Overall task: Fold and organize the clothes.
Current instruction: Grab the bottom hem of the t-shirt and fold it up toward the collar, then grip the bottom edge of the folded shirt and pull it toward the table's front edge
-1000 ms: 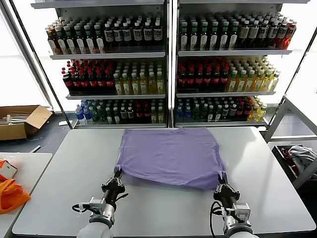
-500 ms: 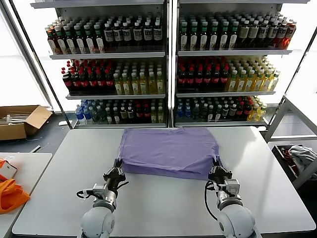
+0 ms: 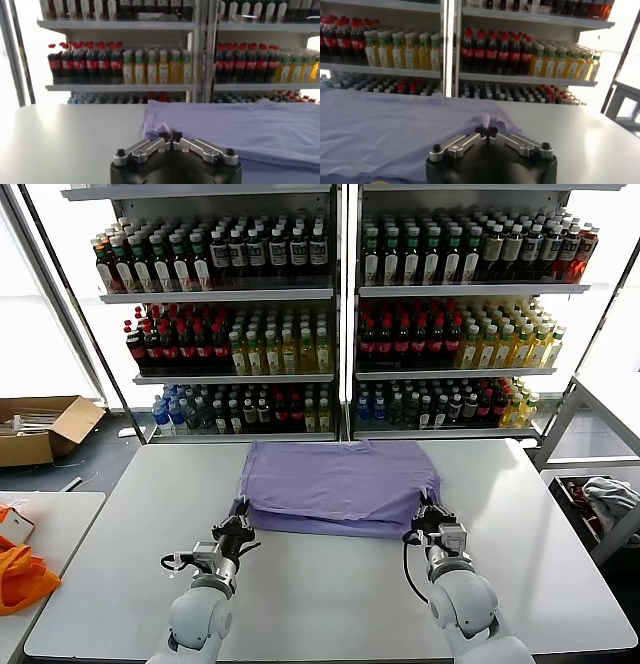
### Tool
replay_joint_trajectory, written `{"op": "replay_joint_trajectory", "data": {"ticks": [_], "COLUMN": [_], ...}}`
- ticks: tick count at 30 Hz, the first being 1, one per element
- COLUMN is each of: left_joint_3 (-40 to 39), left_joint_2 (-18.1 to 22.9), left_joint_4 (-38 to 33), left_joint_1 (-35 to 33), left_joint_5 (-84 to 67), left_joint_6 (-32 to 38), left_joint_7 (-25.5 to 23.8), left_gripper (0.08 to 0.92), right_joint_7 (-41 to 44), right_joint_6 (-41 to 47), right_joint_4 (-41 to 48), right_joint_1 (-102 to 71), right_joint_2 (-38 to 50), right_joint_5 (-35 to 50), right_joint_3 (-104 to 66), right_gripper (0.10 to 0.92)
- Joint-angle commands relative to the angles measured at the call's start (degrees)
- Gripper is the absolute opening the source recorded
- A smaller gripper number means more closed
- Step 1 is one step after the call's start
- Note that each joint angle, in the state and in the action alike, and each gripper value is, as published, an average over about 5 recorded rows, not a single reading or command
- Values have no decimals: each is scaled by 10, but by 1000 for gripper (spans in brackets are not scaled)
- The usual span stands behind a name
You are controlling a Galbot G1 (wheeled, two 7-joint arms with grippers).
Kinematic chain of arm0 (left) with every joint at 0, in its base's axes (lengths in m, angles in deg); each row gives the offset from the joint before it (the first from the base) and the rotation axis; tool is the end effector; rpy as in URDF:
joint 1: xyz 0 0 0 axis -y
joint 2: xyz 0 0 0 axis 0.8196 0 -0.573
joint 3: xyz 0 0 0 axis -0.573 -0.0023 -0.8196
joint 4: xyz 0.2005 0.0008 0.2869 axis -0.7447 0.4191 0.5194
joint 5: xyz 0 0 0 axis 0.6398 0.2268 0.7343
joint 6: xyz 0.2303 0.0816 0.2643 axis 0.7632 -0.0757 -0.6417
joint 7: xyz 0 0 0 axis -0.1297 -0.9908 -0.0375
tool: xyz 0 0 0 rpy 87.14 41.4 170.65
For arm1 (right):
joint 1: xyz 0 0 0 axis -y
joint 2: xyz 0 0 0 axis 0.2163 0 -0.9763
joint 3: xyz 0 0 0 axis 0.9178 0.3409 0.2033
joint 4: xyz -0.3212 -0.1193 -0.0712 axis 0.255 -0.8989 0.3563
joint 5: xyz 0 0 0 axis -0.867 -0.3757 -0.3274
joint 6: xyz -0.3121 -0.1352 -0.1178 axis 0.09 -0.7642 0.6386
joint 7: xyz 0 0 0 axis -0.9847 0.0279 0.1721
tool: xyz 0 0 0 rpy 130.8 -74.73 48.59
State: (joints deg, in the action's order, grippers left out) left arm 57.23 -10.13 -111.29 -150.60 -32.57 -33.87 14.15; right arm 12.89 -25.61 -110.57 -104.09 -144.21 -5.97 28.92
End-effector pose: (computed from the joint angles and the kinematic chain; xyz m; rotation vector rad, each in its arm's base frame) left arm 0.3221 0.0057 -0.3431 -0.0958 -2.8870 0.0090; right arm 0.3357 -0.0045 -0.2901 -0.0324 -2.8237 0.1445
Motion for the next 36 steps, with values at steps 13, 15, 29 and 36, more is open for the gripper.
{"op": "replay_joint_trajectory", "data": {"ticks": [13, 15, 29, 36], "left_joint_3": [6, 7, 12, 14], "left_joint_2": [3, 4, 9, 1], "left_joint_4": [-32, -42, -64, -68], "left_joint_1": [-15, -22, -46, -41], "left_joint_5": [24, 25, 46, 46], "left_joint_6": [-33, -36, -52, -67], "left_joint_7": [17, 18, 17, 17], "left_gripper": [480, 540, 821, 823], "right_joint_7": [-38, -45, -77, -87], "right_joint_6": [-26, -27, 32, 60], "right_joint_4": [-1, -6, -98, -129], "right_joint_1": [42, 40, -72, -94], "right_joint_2": [-25, -24, 12, 28], "right_joint_5": [143, 140, 99, 101], "right_joint_3": [-2, -3, -36, -51], "right_gripper": [415, 475, 817, 823]}}
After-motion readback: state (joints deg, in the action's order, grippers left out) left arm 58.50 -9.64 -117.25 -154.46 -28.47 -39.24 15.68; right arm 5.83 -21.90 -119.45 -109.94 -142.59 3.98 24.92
